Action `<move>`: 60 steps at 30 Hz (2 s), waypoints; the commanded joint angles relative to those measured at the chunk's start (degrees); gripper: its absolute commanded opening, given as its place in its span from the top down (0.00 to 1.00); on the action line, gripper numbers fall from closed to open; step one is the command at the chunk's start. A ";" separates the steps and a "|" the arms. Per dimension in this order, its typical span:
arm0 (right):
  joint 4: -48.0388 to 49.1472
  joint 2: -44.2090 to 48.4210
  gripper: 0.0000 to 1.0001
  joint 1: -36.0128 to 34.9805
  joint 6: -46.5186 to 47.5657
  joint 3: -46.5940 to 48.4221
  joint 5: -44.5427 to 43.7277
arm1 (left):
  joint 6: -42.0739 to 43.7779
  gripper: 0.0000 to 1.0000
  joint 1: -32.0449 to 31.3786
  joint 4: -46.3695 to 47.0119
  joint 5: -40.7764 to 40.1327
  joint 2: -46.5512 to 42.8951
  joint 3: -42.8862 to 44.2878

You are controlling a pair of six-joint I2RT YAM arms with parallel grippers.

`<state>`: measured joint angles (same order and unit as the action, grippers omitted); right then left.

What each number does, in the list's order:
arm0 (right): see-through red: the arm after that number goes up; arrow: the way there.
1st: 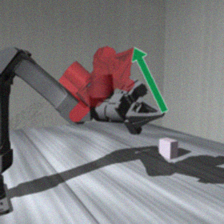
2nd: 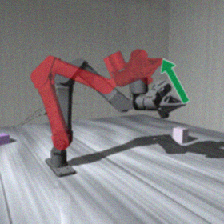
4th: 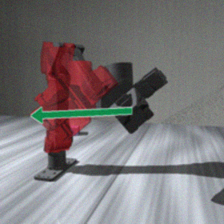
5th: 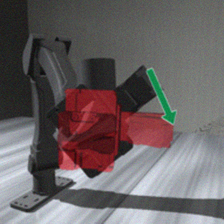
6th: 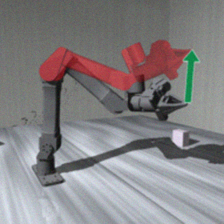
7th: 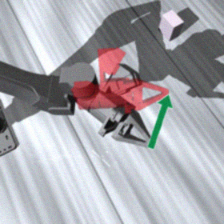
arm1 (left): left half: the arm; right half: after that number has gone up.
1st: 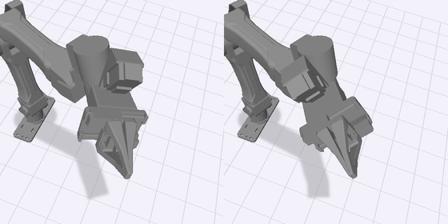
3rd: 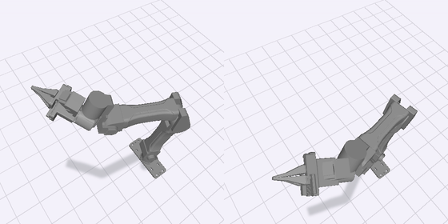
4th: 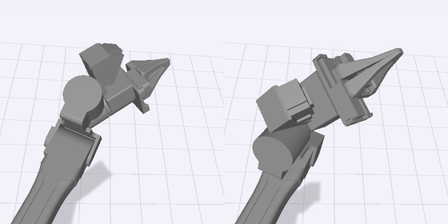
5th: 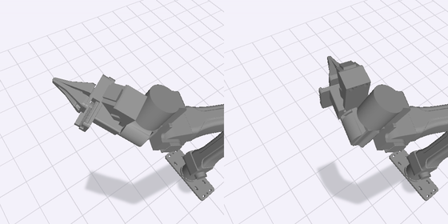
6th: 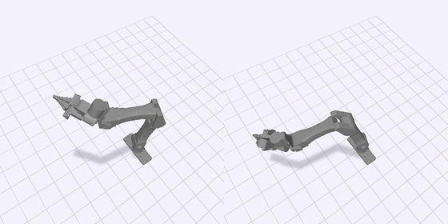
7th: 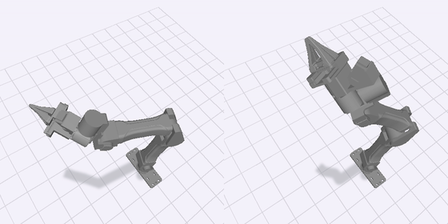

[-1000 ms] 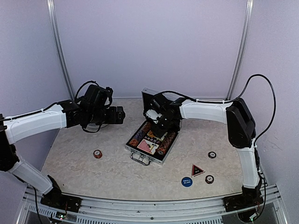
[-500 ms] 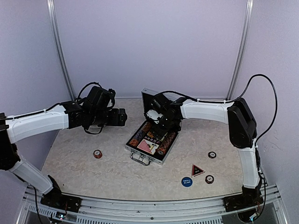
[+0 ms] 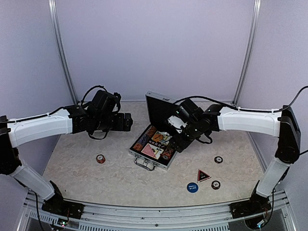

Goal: Pack up texas hold em set
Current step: Pick up the all-in button from the center of the board.

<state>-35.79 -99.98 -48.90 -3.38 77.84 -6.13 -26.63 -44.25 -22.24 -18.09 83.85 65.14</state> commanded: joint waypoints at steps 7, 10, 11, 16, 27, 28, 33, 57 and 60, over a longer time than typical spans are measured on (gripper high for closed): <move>0.46 12.53 0.18 3.63 -11.92 -19.69 3.67 | 1.12 0.07 -0.58 2.21 -0.28 0.22 0.36; 0.06 14.27 0.18 4.80 -14.55 -22.70 5.55 | 1.27 0.07 -0.83 2.13 -0.10 0.92 0.87; -0.08 14.63 0.18 4.93 -15.28 -23.49 5.98 | 1.31 0.07 -0.90 2.07 -0.09 1.08 1.05; -1.09 15.99 0.18 4.93 -18.51 -26.56 9.76 | 1.49 0.07 -1.52 1.57 -0.18 2.34 2.06; -5.69 18.33 0.15 3.59 -25.10 -29.76 7.98 | 1.16 0.07 -2.48 1.58 -0.15 3.68 2.53; -6.37 18.33 0.15 3.43 -25.85 -29.91 7.41 | 1.17 0.07 -2.55 1.63 -0.12 3.82 2.60; -5.53 17.72 0.12 2.92 -27.87 -31.99 8.40 | 1.14 0.07 -3.01 1.84 0.02 4.24 3.03; -6.14 16.56 0.07 1.49 -21.41 -32.83 6.57 | 0.88 0.06 -3.97 1.71 -0.19 4.33 2.71; -5.19 15.72 0.10 1.30 -19.87 -32.61 6.57 | 0.88 0.06 -4.09 1.67 -0.26 4.38 2.71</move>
<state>-41.01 -83.20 -46.98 -25.80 45.34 1.15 -25.89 -47.72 -21.02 -18.04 87.96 66.72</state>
